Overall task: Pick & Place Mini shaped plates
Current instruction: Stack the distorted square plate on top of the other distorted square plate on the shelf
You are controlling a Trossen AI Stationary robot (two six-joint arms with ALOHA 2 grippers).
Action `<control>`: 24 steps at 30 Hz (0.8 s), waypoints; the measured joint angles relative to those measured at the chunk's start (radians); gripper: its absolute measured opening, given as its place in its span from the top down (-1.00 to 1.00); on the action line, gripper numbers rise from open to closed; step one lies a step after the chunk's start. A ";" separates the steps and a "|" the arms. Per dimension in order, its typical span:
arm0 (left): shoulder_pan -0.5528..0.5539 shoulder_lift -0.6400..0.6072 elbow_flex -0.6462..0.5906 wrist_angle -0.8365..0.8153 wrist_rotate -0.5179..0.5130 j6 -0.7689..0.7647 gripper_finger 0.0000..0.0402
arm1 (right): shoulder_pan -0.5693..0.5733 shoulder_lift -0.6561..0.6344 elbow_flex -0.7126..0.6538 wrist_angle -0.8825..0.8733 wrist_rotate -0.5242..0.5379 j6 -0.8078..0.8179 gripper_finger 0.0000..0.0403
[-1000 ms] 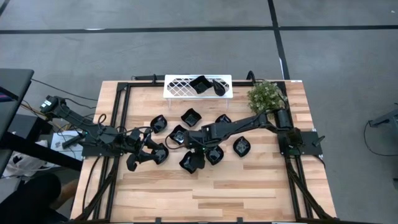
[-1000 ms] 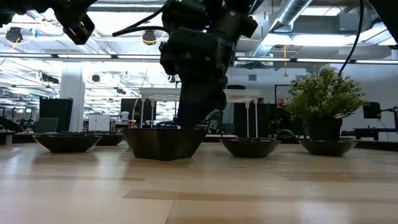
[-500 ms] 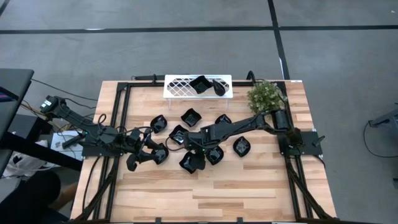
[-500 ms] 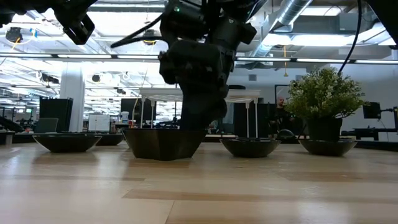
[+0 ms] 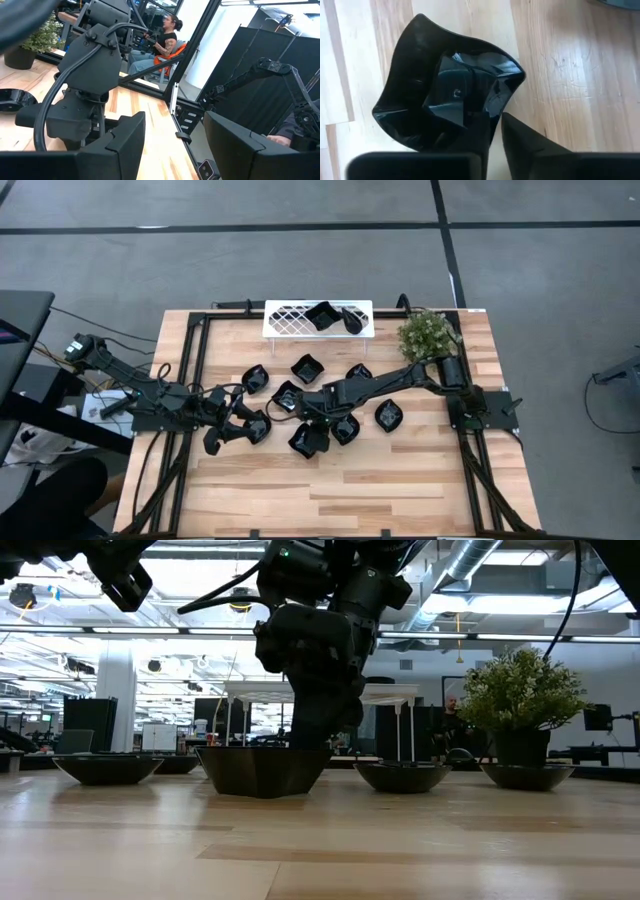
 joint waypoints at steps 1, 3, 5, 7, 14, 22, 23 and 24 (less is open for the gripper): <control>0.000 0.000 0.000 0.000 0.000 0.000 -0.02 | 0.000 0.000 0.000 -0.001 0.000 0.000 0.84; 0.000 0.000 0.000 0.000 0.000 0.000 -0.02 | 0.000 0.000 0.000 0.001 0.000 0.000 0.94; 0.000 0.000 0.000 0.000 0.000 0.000 -0.02 | 0.000 0.000 0.000 0.002 0.000 0.000 0.98; 0.000 0.000 0.000 0.000 0.000 0.000 -0.02 | -0.002 0.000 0.000 0.001 0.000 0.000 0.96; 0.000 0.000 0.000 0.000 0.000 0.000 -0.02 | -0.014 -0.031 0.000 -0.025 -0.002 -0.003 0.98; 0.000 0.000 0.000 0.000 0.000 0.018 -0.02 | -0.040 -0.142 0.000 -0.061 -0.002 -0.008 0.99; 0.000 0.000 0.000 0.001 0.000 0.018 -0.02 | -0.045 -0.161 0.000 -0.063 -0.003 -0.008 0.99; 0.000 0.000 0.000 0.000 0.000 0.018 -0.02 | -0.051 -0.182 0.000 -0.066 -0.003 -0.008 0.98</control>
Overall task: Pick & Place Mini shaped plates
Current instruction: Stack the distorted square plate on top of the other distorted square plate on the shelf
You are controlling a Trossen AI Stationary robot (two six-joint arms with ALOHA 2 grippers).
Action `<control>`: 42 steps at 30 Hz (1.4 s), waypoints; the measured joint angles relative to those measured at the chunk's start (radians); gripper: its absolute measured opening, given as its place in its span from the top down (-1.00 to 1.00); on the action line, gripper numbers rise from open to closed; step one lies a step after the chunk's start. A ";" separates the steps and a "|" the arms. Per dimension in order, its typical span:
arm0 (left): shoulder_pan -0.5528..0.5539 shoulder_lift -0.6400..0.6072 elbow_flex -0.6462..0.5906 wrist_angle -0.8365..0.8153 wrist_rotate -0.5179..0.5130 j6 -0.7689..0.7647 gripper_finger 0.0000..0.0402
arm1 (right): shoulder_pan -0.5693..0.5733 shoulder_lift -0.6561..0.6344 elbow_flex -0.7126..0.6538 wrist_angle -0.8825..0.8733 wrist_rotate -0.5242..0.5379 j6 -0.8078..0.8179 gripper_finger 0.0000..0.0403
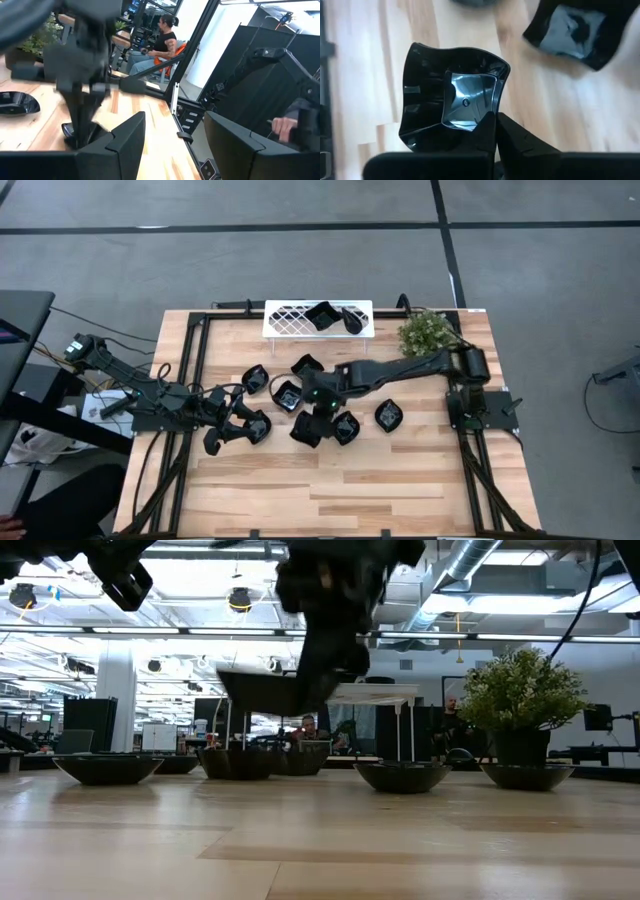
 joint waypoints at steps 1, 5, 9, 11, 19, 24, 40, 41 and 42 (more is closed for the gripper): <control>0.000 0.000 0.000 0.000 0.000 0.000 -0.02 | -0.007 -0.021 0.000 -0.010 0.000 0.000 0.98; 0.000 0.000 0.000 0.000 0.000 0.000 -0.02 | -0.046 -0.110 0.000 -0.016 0.000 0.032 0.99; 0.000 0.000 0.000 0.001 0.000 0.000 -0.02 | -0.099 -0.200 0.000 -0.010 0.002 0.089 0.99; 0.000 0.000 0.000 0.000 0.000 0.000 -0.02 | -0.129 -0.242 0.000 -0.005 0.002 0.116 0.99; 0.000 0.000 0.000 0.001 0.000 0.000 -0.02 | -0.265 -0.354 0.000 0.068 0.023 0.175 0.99; 0.000 0.000 0.000 0.001 0.000 0.000 -0.02 | -0.349 -0.378 0.000 0.095 0.023 0.182 0.99; 0.000 0.000 0.000 0.001 0.000 0.000 -0.02 | -0.488 -0.371 0.000 0.099 -0.055 0.182 0.99; 0.000 0.000 0.000 0.001 0.000 0.000 -0.02 | -0.493 -0.371 0.000 0.099 -0.055 0.182 0.99; 0.000 0.000 0.000 0.001 0.000 0.000 -0.02 | -0.498 -0.371 0.000 0.099 -0.055 0.182 0.99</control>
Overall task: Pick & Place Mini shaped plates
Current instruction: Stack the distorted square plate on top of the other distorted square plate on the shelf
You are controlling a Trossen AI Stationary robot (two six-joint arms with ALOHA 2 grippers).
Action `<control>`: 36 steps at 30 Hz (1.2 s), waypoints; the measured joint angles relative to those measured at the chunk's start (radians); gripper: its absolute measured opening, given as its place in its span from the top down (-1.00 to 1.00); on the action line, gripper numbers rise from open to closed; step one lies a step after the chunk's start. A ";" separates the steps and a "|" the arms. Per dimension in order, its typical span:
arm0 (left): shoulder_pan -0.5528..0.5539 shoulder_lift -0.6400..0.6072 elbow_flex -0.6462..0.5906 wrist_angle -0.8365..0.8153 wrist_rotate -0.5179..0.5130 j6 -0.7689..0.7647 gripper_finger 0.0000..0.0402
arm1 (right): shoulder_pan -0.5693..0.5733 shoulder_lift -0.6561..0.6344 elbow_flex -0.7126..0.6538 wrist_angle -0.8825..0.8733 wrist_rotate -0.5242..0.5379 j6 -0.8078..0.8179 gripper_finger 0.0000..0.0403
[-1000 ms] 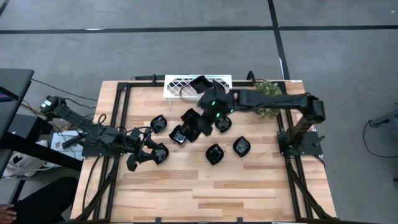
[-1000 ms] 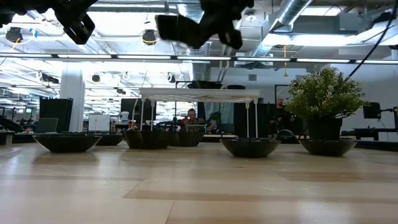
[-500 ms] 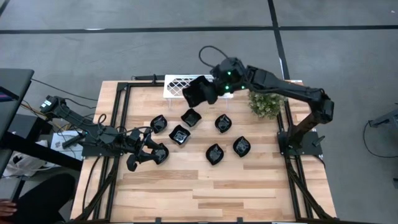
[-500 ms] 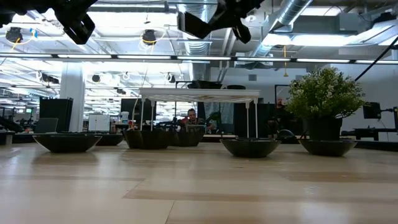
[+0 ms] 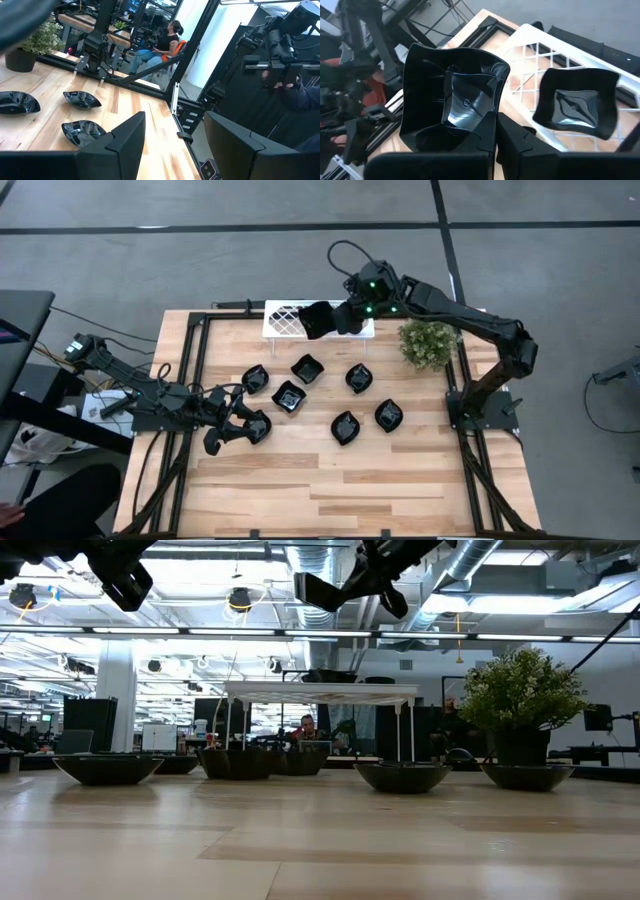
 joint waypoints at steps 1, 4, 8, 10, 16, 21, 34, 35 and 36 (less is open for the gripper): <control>0.000 0.000 0.000 0.000 0.000 0.000 -0.02 | -0.005 0.000 0.000 0.000 0.000 0.000 0.99; 0.000 0.000 0.000 0.000 0.000 0.000 -0.02 | -0.014 0.000 0.000 0.000 -0.036 0.000 0.99; 0.000 0.000 0.000 0.000 0.000 0.000 -0.02 | 0.014 0.000 0.000 -0.014 -0.157 0.009 0.99; 0.000 0.000 0.000 0.000 0.000 0.000 -0.02 | 0.052 0.000 0.000 -0.041 -0.220 0.026 0.99; 0.000 0.000 0.000 0.000 0.000 -0.003 -0.02 | 0.211 0.000 0.000 -0.225 -0.218 0.035 0.99; 0.000 0.000 0.000 0.000 0.000 -0.003 -0.02 | 0.351 0.038 -0.001 -0.296 -0.087 0.066 0.99; 0.000 0.000 0.000 0.021 0.008 -0.015 -0.02 | 0.504 0.346 0.000 -0.095 -0.063 0.089 0.99; 0.000 0.000 0.000 0.021 0.013 -0.019 -0.02 | 0.506 0.368 0.000 -0.075 -0.070 0.089 0.99; 0.000 0.000 0.000 0.021 0.017 -0.019 -0.02 | 0.506 0.392 0.000 -0.066 -0.076 0.089 0.99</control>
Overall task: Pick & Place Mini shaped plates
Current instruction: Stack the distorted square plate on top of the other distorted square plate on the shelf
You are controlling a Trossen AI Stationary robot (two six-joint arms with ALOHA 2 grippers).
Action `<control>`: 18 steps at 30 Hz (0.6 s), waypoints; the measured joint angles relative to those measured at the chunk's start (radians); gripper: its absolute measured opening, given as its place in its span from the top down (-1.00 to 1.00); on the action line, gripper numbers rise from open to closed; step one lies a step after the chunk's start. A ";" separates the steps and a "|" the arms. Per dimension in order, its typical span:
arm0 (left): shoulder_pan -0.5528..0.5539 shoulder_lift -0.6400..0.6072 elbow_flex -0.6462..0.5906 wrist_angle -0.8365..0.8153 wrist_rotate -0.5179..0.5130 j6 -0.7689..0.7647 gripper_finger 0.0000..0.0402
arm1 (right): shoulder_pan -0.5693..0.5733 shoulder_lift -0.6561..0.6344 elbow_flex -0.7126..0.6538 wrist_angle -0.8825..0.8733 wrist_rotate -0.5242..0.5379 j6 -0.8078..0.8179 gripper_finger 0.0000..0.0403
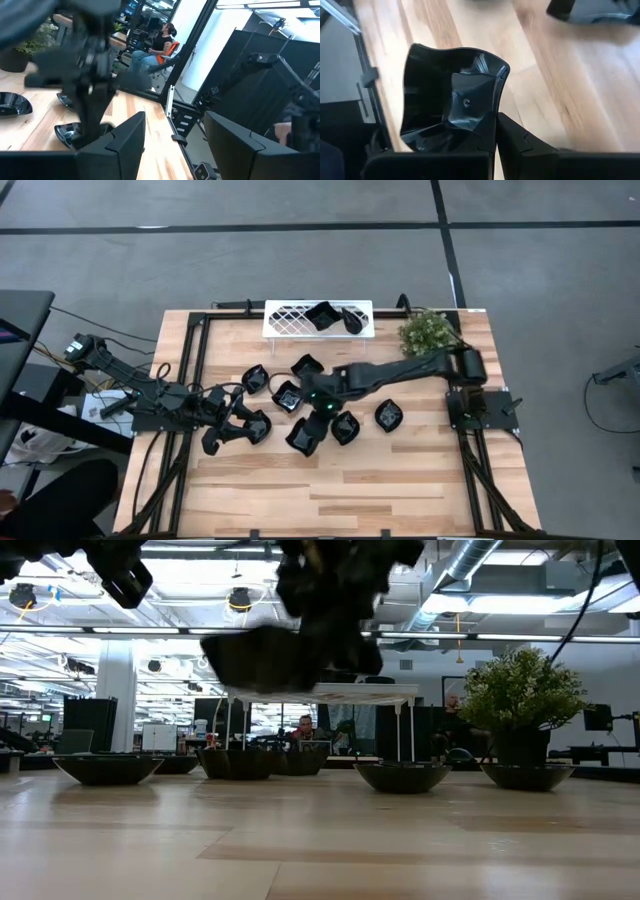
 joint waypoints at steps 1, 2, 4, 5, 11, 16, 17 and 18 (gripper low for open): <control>0.000 0.000 0.000 0.000 0.001 -0.004 -0.02 | 0.000 0.021 0.000 0.020 -0.007 0.000 0.99; 0.000 0.000 0.000 -0.001 0.001 -0.007 -0.02 | 0.000 0.040 0.000 0.032 -0.020 0.000 0.99; 0.000 0.000 0.000 0.000 0.001 -0.007 -0.02 | 0.000 0.079 0.000 0.055 -0.041 0.001 0.99; 0.000 0.000 0.000 -0.001 0.001 -0.007 -0.02 | 0.000 0.088 0.000 0.065 -0.047 0.007 0.99; 0.000 0.000 0.000 -0.001 0.001 -0.008 -0.02 | -0.002 0.119 -0.001 0.089 -0.025 0.017 0.99; -0.001 -0.006 0.000 -0.009 0.002 0.012 -0.02 | -0.009 0.134 0.002 0.118 -0.024 0.018 0.99; -0.002 -0.004 0.000 -0.003 0.003 0.013 -0.02 | -0.009 0.134 0.001 0.105 -0.022 0.018 0.99; 0.000 -0.004 0.000 -0.001 0.003 0.013 -0.02 | -0.010 0.134 0.000 0.107 -0.020 0.018 0.99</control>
